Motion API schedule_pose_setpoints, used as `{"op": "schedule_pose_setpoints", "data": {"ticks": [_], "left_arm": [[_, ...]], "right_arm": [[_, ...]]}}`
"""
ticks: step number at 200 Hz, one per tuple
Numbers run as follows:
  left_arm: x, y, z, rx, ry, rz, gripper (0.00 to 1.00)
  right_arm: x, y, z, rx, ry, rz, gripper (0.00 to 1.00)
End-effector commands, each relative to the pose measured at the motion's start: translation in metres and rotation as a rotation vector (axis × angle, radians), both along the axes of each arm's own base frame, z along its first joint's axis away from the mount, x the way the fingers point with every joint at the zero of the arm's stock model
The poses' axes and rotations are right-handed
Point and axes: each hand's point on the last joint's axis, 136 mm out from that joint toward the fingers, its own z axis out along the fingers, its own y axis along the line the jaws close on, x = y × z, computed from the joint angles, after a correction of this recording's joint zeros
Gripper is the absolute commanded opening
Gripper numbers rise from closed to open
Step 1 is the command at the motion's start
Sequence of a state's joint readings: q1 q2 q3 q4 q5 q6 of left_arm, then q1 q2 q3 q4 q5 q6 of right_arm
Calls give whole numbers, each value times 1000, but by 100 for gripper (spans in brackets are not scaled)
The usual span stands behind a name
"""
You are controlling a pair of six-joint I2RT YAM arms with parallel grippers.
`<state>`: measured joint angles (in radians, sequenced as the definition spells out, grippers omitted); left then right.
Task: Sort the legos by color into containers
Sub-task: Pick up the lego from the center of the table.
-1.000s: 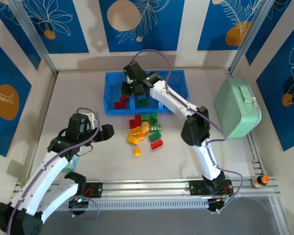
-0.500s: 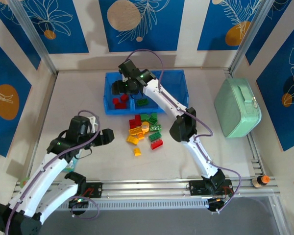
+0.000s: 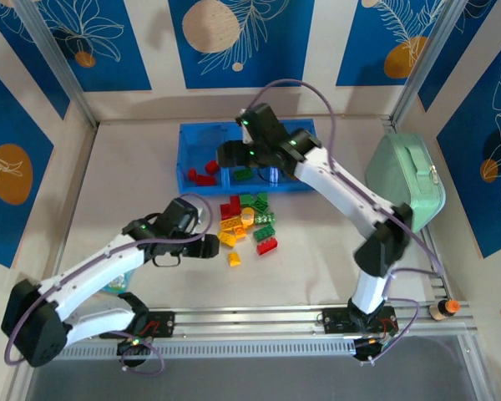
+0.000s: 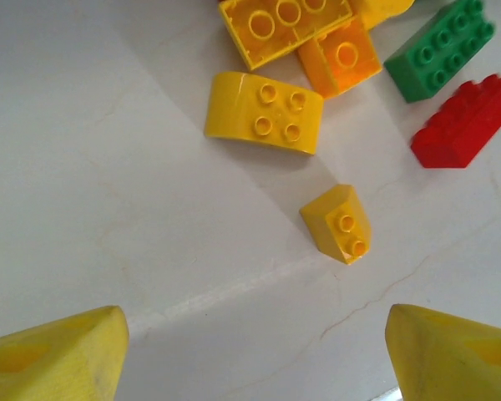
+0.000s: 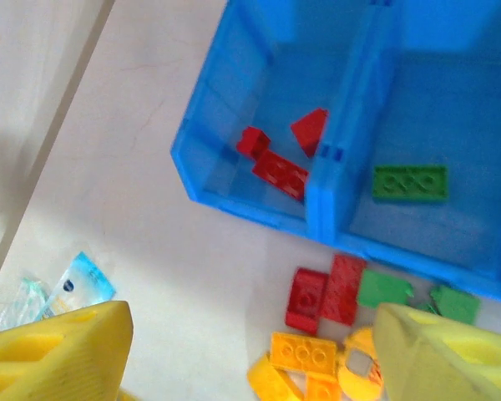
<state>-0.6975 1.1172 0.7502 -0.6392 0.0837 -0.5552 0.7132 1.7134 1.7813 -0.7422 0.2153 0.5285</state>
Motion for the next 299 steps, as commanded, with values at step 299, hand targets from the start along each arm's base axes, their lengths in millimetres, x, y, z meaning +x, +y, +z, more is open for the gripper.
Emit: {"op": "schedule_pose_setpoints", "data": {"ticks": [299], "left_arm": [[43,-68,-58,325,67,-238,55]], "right_arm": [[-75,-206,-152,-49,294,-485,76]]}}
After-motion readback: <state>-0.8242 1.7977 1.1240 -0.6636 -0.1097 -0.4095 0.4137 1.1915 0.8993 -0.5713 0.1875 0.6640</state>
